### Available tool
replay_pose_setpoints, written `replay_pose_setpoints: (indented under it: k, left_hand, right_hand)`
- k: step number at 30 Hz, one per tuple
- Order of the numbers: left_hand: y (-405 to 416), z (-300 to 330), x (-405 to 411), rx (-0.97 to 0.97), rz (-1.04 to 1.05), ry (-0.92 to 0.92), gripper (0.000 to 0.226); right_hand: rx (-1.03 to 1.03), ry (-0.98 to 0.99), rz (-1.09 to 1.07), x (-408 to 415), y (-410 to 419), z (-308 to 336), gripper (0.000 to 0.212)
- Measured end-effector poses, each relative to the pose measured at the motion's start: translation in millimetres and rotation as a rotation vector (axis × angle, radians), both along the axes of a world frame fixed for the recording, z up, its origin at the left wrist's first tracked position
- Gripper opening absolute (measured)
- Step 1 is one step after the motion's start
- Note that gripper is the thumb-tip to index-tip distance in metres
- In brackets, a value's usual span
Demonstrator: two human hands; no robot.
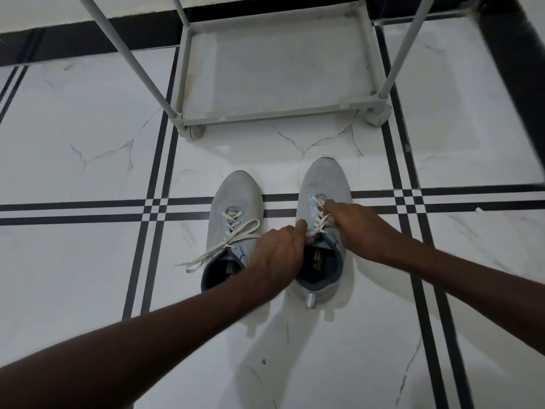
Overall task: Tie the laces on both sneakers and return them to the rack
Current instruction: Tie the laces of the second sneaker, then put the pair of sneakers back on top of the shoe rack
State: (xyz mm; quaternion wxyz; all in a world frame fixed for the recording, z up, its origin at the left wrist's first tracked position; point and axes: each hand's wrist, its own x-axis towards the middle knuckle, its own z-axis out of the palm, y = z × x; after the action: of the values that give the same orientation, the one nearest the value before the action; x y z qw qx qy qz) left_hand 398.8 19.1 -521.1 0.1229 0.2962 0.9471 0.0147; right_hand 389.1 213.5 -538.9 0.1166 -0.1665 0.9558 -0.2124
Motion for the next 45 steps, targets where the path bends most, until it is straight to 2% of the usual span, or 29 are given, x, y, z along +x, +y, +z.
replay_pose_setpoints:
  k: [2,4,8,12,17,21,23,25,27,28,30,33,35,37,39,45]
  left_hand:
    - [1.0,1.9,-4.1,0.006,0.024,-0.044,0.022]
    - [-2.2,3.0,-7.0,-0.014,0.010,-0.037,0.020]
    - [-12.1,0.1,-8.9,-0.080,-0.068,-0.005,0.024]
    - [-13.2,3.4,-8.3,-0.028,-0.071,-0.033,0.026]
    - [-13.6,2.4,-6.9,-0.034,-0.021,-0.083,0.026]
    - [-16.3,3.9,-15.6,-0.023,0.002,-0.052,0.025]
    - [-23.7,8.0,-21.3,0.079,0.038,0.006,0.039]
    - [-41.4,16.1,-29.7,0.103,0.105,0.042,0.063]
    - [-68.8,23.1,-40.0,0.038,0.196,-0.019,0.086]
    - [-85.7,24.5,-44.8,0.013,0.254,-0.089,0.099]
    - [-116.3,29.8,-49.9,0.020,0.410,-0.308,0.122]
    - [-146.7,32.1,-39.0,0.095,0.618,-0.663,0.132]
    - [-150.7,27.0,-19.7,0.128,0.632,-0.701,0.120]
    - [-146.5,16.0,-1.0,0.161,0.646,-0.568,0.089]
    - [-138.1,7.7,11.1,0.215,0.687,-0.459,0.069]
    - [-122.0,-3.2,24.2,0.347,0.696,-0.391,0.041]
  right_hand:
    - [0.106,0.131,0.112,0.5,7.9,1.2,0.031]
    - [0.215,0.254,0.227,2.3,18.0,3.4,0.040]
    - [0.294,0.217,0.300,2.2,21.0,-7.9,0.048]
    - [0.280,0.245,0.256,-4.5,24.9,-16.9,0.049]
    - [0.295,0.257,0.254,-10.2,21.3,-17.5,0.031]
    - [0.259,0.306,0.173,-17.3,11.6,-7.9,0.035]
    - [0.190,0.329,0.049,-9.8,6.0,-0.4,0.040]
    - [0.107,0.256,-0.155,3.1,0.4,-1.4,0.063]
    - [-0.109,0.016,-0.411,24.9,-9.5,-5.2,0.091]
    - [-0.233,-0.139,-0.544,34.0,-14.7,-8.3,0.098]
    - [-0.364,-0.394,-0.700,48.3,-24.0,-10.3,0.098]
    - [-0.315,-0.416,-0.699,61.0,-29.7,-9.5,0.074]
    - [-0.299,-0.401,-0.692,63.1,-27.3,-9.4,0.062]
    - [-0.307,-0.420,-0.691,66.1,-26.3,-10.3,0.064]
    - [-0.317,-0.433,-0.695,70.2,-30.6,-12.2,0.066]
    - [-0.312,-0.437,-0.753,60.1,-49.2,-12.9,0.051]
